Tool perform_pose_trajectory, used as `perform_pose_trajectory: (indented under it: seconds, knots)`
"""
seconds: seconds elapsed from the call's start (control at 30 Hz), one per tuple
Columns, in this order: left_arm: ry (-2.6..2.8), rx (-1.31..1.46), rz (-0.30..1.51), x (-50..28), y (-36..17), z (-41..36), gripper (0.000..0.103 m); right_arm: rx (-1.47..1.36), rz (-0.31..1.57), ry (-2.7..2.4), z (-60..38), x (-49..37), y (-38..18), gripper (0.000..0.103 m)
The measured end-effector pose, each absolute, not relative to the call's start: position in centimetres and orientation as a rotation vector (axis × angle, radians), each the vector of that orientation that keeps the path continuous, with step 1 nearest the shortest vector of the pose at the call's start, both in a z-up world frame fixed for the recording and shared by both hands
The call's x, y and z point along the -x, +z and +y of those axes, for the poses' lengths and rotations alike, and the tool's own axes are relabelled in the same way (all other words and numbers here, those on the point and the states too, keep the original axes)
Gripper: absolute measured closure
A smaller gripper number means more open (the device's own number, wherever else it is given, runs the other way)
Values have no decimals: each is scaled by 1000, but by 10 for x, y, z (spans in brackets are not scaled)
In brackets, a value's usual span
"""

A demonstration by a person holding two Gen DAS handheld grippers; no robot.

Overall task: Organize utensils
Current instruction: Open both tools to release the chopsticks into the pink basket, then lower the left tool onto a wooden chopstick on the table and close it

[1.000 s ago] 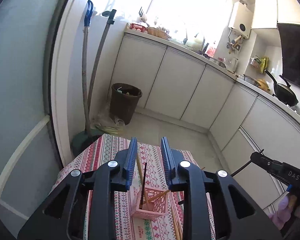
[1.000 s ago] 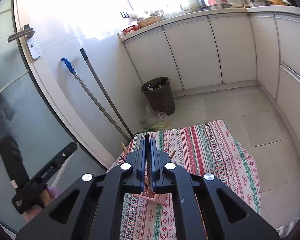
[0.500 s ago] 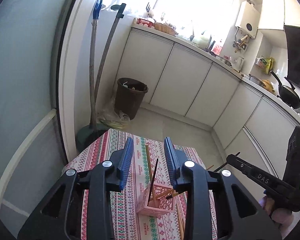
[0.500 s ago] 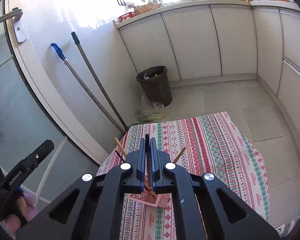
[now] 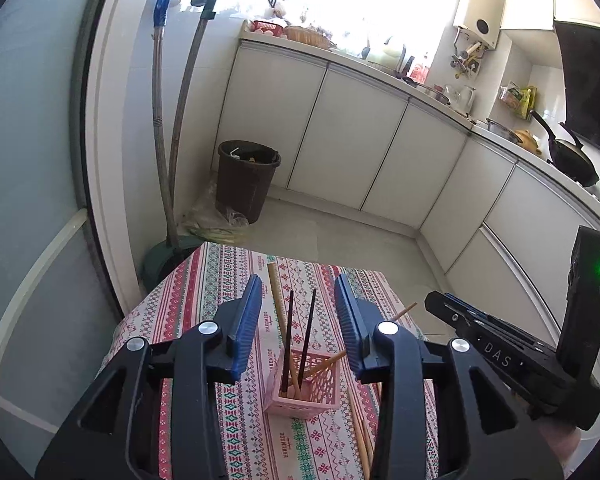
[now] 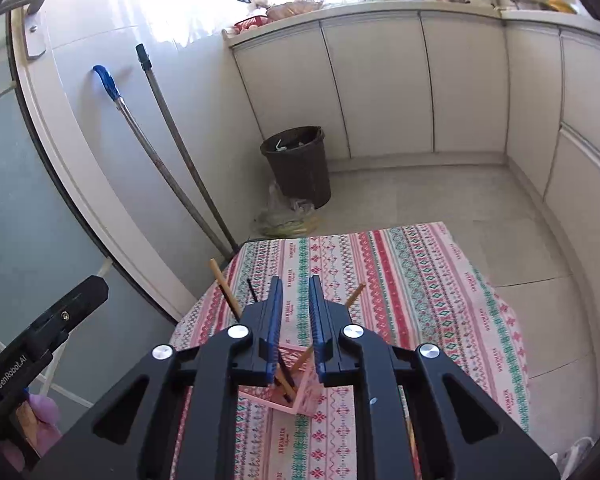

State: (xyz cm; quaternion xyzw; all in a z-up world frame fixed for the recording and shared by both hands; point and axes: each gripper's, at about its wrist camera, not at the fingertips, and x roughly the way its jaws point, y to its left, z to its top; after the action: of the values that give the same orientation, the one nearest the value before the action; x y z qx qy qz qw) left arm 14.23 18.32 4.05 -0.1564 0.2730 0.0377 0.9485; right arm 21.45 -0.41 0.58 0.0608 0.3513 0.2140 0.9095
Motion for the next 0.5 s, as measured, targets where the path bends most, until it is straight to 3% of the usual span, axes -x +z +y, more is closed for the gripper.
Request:
perform_pose_trajectory:
  seconds: [0.13, 0.23, 0.3, 0.5]
  knots:
    - [77, 267, 566, -142, 37, 166, 59, -104, 724, 421, -10, -205, 6, 73]
    - [81, 244, 576, -141, 33, 156, 46, -82, 717, 398, -16, -196, 6, 69]
    - [90, 228, 592, -142, 28, 150, 36, -71, 707, 379, -21, -190, 6, 58]
    - [122, 186, 624, -138, 15, 135, 33, -37, 701, 288, -44, -175, -2, 43]
